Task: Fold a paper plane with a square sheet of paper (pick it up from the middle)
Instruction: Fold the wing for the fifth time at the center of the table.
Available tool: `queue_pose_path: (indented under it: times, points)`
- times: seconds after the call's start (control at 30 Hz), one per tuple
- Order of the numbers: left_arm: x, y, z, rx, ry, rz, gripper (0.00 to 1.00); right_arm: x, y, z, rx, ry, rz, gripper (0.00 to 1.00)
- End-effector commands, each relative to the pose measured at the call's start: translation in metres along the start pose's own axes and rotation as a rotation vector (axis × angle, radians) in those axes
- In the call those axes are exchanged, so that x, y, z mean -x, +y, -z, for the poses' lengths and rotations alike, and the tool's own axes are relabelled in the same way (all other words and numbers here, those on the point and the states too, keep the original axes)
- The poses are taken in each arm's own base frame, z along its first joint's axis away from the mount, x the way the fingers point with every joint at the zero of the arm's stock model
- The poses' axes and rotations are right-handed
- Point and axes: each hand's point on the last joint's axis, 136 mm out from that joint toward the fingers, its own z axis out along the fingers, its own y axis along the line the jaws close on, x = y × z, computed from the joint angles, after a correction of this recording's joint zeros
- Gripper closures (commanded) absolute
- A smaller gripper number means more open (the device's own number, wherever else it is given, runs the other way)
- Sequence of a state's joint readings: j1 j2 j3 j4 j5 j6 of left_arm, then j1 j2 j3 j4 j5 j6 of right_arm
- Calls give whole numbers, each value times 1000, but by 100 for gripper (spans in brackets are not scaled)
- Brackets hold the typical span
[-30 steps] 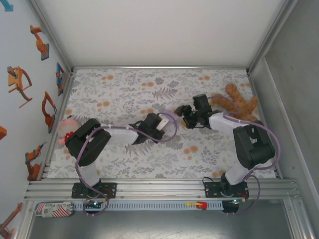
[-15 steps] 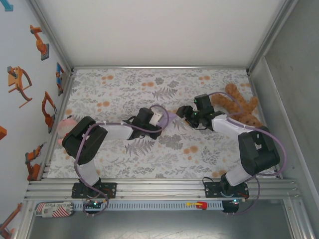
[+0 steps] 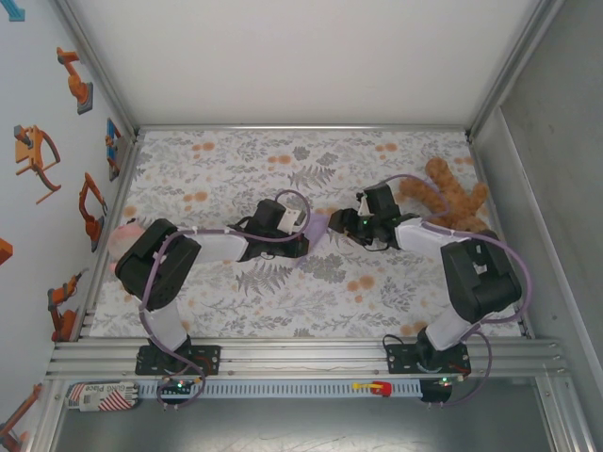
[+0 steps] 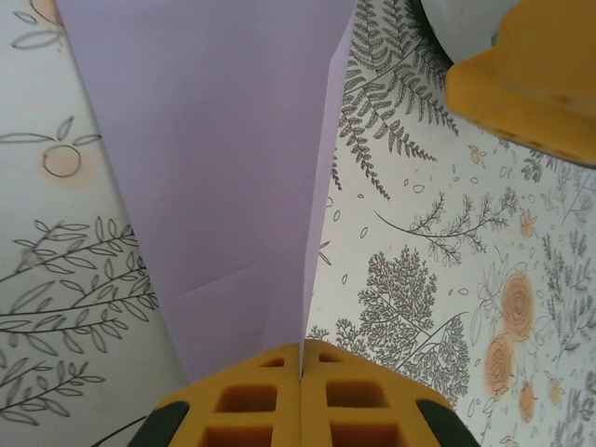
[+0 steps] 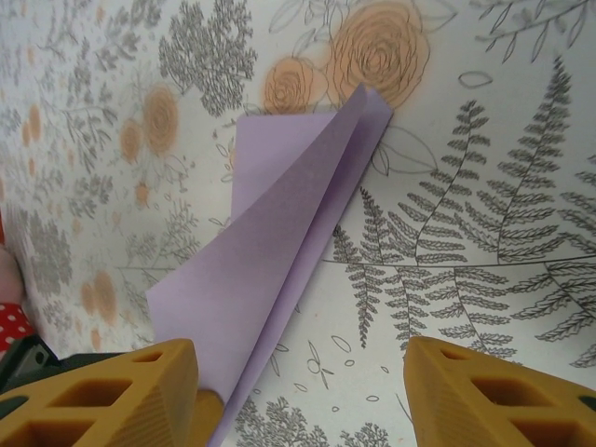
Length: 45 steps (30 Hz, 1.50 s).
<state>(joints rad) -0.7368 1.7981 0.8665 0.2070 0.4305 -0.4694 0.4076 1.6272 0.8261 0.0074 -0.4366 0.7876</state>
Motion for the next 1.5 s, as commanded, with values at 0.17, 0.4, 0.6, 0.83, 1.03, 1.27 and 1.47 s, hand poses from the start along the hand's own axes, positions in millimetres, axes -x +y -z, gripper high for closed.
queue_pose_path:
  times: [0.17,0.4,0.6,0.83,1.03,1.27,1.47]
  points:
    - [-12,6,-10,-31,37,86,98,-14,9,-18,-15,90,113,41]
    - [-18,10,-16,-42,53,129,98,-19,8,-31,-26,139,132,41]
    - [-17,10,-17,-64,43,149,98,-22,7,-38,-31,164,143,43]
    - [-18,12,-17,-74,33,167,97,-22,4,-45,-34,176,147,45]
    - [-20,14,-18,-76,35,174,93,-20,2,-50,-44,179,143,47]
    - [-27,22,-24,-59,54,193,87,-22,-4,-59,-91,203,147,46]
    - [-35,29,-28,-38,77,209,84,-28,-17,-64,-204,225,167,46]
